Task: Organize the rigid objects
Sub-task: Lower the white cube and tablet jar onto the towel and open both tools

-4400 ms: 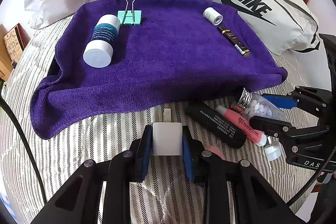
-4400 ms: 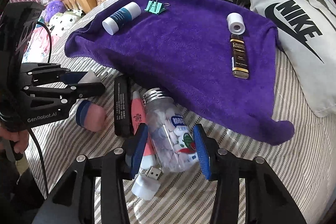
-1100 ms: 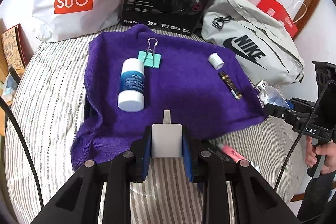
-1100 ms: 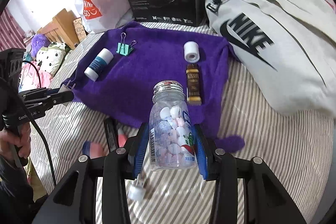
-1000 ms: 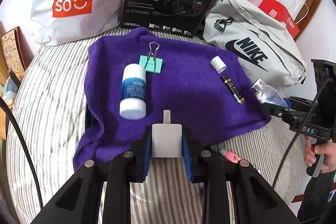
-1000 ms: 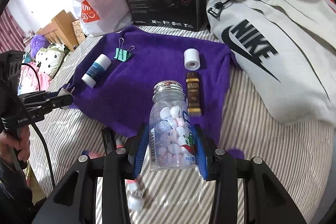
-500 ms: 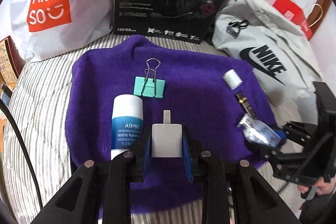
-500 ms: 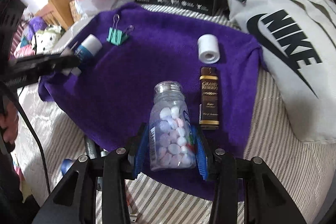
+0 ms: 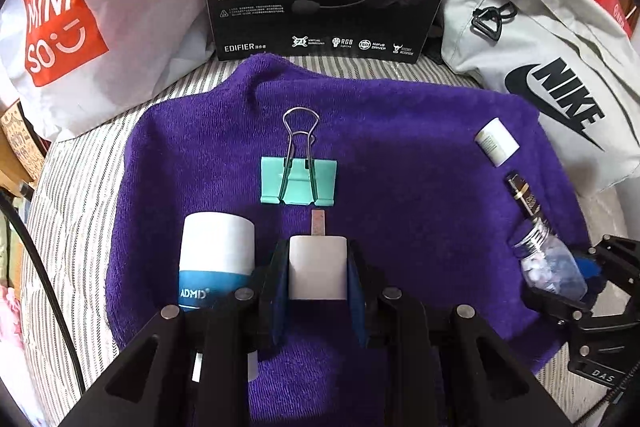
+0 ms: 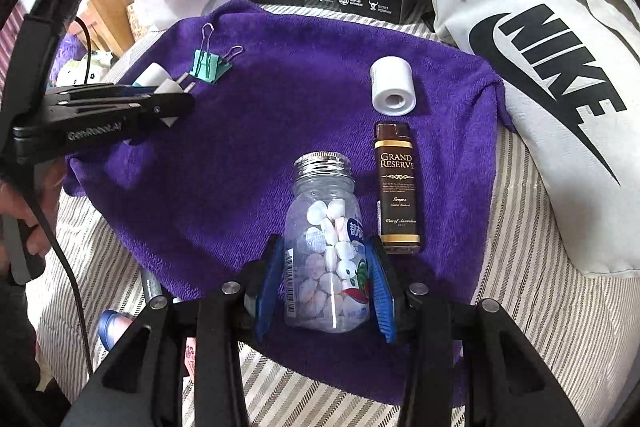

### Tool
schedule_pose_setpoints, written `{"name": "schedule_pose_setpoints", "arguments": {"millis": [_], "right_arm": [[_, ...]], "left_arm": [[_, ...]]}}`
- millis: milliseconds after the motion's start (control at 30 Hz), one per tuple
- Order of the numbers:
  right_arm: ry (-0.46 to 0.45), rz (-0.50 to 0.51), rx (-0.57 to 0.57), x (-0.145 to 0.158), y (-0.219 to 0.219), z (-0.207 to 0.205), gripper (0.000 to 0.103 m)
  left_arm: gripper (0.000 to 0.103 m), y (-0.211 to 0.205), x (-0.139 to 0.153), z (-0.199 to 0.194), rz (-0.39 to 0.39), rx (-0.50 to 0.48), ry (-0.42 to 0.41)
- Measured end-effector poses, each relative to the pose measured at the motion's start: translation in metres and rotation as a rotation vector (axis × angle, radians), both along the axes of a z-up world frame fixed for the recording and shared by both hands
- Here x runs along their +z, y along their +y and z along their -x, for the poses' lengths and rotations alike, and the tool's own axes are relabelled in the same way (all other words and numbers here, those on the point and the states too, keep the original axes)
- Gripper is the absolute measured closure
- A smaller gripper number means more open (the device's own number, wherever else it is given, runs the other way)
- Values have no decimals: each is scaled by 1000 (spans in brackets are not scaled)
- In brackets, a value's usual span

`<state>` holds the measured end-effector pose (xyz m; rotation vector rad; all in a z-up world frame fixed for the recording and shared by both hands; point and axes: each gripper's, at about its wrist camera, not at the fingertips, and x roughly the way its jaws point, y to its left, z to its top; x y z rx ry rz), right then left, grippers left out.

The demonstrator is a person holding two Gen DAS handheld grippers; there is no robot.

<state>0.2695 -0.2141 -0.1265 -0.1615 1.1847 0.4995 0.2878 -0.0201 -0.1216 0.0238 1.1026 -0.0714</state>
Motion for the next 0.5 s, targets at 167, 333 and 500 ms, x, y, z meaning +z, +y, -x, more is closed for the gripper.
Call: {"name": "schedule_pose_setpoints", "arguments": {"millis": [167,333,500], "right_arm": [[-26,20,9,-1,4,2,62],[-29,16,11,-1,4,2,61],[-20,-4,28,0,2,1,58]], "left_arm": [[77,-1,-1,1,-15,-5,-11],[77,-3,-1,5,-37,8,-18],[69,-6,-1,14,-37,19,0]]}}
